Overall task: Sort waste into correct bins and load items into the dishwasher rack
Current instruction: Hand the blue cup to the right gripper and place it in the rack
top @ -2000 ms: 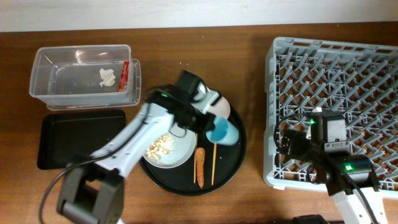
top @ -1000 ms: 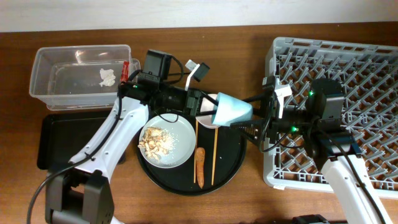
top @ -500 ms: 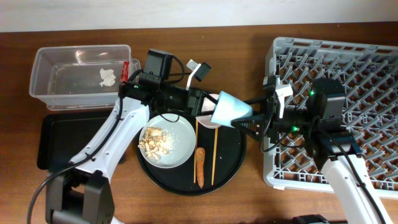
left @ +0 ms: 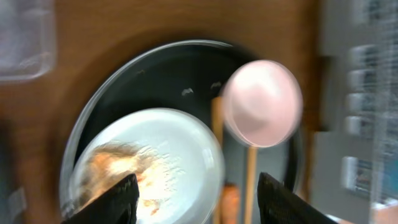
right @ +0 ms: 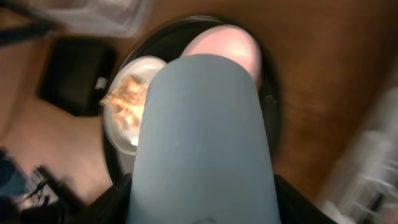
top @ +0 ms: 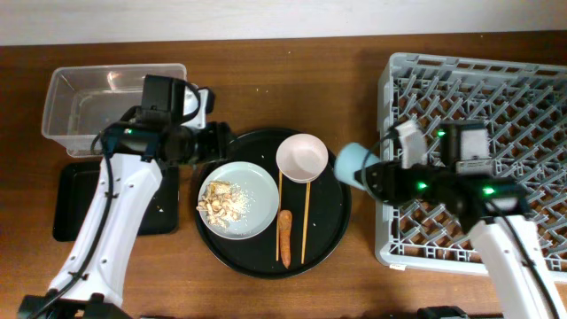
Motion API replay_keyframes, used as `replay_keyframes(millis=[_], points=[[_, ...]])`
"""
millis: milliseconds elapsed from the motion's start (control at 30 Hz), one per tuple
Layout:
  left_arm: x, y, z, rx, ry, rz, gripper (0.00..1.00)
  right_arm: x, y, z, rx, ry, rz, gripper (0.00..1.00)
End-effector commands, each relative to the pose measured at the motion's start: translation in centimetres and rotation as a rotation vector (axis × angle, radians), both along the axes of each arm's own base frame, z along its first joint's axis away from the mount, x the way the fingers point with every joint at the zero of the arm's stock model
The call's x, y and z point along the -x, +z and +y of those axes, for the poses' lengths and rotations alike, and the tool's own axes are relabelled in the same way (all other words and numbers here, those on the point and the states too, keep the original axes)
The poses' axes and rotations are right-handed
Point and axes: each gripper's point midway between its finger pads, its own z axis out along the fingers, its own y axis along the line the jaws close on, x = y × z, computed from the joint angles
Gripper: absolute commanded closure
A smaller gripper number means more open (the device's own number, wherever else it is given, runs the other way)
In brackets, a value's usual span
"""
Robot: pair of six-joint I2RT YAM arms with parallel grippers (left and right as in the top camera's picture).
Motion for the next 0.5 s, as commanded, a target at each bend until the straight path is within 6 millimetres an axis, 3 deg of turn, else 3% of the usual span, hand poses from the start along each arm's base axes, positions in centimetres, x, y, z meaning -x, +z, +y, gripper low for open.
replay_keyframes(millis=[0,133,200,267,333,467], points=[[0.1,-0.3,5.0,-0.199,0.123,0.000,0.39,-0.6,2.7,-7.3,0.192,-0.252,0.011,0.57],[0.4,-0.5,5.0,-0.209,0.109,0.009,0.34,1.3,3.2,-16.9,0.263,-0.588,0.102,0.57],[0.5,-0.5,5.1,-0.213,0.102,0.011,0.34,3.5,2.4,-22.7,0.328,-0.830,0.183,0.57],[0.5,-0.5,5.1,-0.213,0.102,0.012,0.34,5.7,1.3,-27.2,0.366,-1.033,0.270,0.57],[0.5,-0.5,5.1,-0.213,0.102,0.013,0.34,6.5,0.6,-28.8,0.348,-1.104,0.316,0.58],[0.5,-0.5,5.1,-0.213,0.102,0.013,0.34,7.6,-2.9,-31.0,0.356,-1.146,0.479,0.57]])
